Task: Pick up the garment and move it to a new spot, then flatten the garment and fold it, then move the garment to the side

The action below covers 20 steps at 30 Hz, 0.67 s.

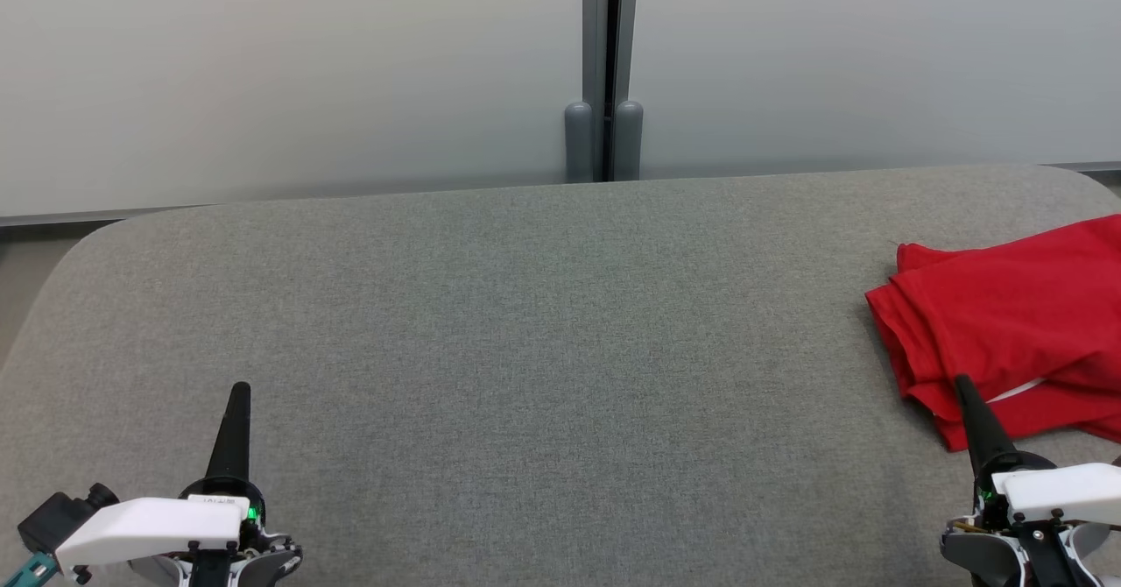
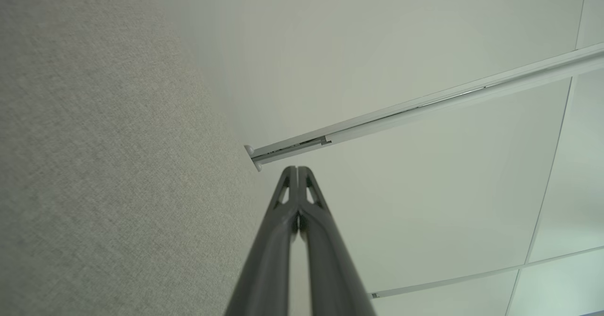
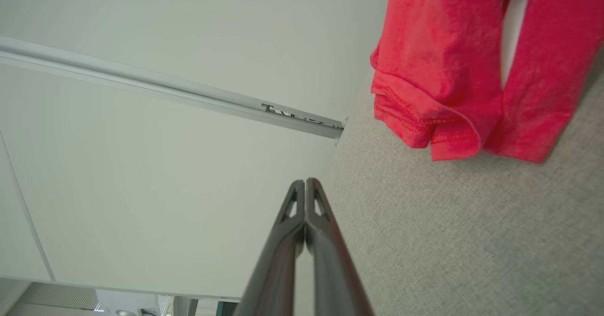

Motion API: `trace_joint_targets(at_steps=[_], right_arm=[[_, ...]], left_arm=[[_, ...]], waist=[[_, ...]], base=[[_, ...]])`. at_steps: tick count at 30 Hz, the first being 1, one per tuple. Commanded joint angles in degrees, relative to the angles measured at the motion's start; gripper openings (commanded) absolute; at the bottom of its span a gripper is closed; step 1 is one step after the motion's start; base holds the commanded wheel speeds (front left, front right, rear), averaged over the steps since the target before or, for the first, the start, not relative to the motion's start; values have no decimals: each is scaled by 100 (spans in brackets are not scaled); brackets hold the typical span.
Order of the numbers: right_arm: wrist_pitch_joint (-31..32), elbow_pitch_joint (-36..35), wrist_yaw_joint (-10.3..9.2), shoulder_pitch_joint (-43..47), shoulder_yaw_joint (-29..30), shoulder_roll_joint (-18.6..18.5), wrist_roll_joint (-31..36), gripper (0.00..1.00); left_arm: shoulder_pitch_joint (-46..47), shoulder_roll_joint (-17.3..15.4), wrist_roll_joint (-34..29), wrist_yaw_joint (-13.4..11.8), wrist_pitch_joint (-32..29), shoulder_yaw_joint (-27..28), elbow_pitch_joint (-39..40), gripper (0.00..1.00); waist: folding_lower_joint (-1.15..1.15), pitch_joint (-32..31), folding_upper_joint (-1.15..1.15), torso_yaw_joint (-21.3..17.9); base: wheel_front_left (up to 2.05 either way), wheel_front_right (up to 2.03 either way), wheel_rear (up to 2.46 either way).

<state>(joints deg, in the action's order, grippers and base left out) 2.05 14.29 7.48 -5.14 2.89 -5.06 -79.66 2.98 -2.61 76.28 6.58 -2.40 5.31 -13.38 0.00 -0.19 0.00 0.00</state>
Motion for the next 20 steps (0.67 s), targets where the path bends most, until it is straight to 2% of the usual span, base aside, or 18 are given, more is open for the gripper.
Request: trace_joint_targets(at_steps=[1, 20], right_arm=[[56, -40, 2, -81, 49, -2, -131, 0], [272, -38, 2, -116, 217, 110, -771, 0]], left_arm=[[169, -37, 155, 52, -41, 40, 24, 0], [279, -40, 950, 79, -248, 94, -30, 0]], waist=[[0, 2, 0, 0], [0, 19, 0, 0]], base=[[0, 0, 0], [0, 0, 0]])
